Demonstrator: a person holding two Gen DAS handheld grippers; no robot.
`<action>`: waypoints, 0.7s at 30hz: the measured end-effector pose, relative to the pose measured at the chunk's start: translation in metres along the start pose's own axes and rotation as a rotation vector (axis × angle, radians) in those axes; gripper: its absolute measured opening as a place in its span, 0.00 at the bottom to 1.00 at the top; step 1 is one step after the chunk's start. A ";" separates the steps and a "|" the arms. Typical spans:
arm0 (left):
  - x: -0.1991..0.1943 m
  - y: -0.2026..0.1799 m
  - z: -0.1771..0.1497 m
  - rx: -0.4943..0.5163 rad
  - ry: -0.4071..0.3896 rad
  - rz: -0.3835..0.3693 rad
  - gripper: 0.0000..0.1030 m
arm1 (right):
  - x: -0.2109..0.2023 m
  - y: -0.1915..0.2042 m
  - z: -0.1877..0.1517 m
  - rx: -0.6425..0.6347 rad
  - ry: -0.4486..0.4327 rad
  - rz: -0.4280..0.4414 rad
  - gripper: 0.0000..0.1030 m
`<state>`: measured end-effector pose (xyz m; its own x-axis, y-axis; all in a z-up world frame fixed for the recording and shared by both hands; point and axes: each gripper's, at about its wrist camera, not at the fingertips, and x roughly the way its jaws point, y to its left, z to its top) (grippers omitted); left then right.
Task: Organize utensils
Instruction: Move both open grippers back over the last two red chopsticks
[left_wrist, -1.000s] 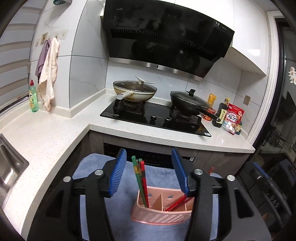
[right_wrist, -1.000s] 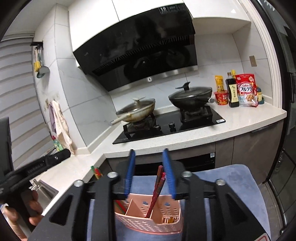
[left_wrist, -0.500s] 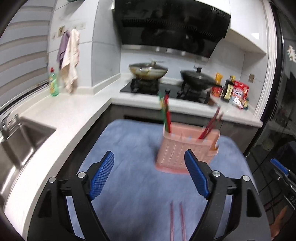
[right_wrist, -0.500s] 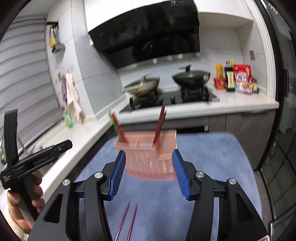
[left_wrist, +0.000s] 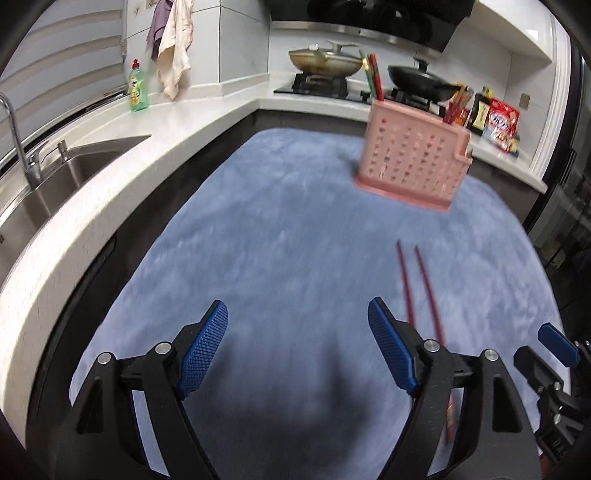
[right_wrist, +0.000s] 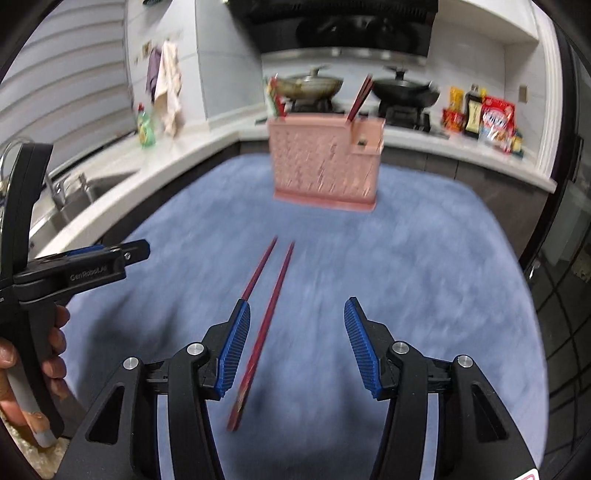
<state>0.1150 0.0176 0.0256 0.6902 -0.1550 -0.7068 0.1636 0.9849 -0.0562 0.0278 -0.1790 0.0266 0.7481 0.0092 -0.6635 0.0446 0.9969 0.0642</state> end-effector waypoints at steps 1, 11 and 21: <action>0.000 0.001 -0.005 0.002 0.003 0.006 0.72 | 0.002 0.003 -0.007 -0.001 0.011 -0.006 0.51; 0.003 0.001 -0.039 0.027 0.048 0.033 0.72 | 0.021 0.027 -0.043 0.000 0.084 0.009 0.50; 0.004 0.006 -0.048 0.020 0.066 0.042 0.72 | 0.038 0.029 -0.049 0.033 0.108 -0.003 0.32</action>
<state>0.0850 0.0261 -0.0116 0.6492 -0.1080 -0.7529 0.1505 0.9885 -0.0120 0.0249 -0.1455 -0.0331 0.6727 0.0166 -0.7398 0.0699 0.9938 0.0859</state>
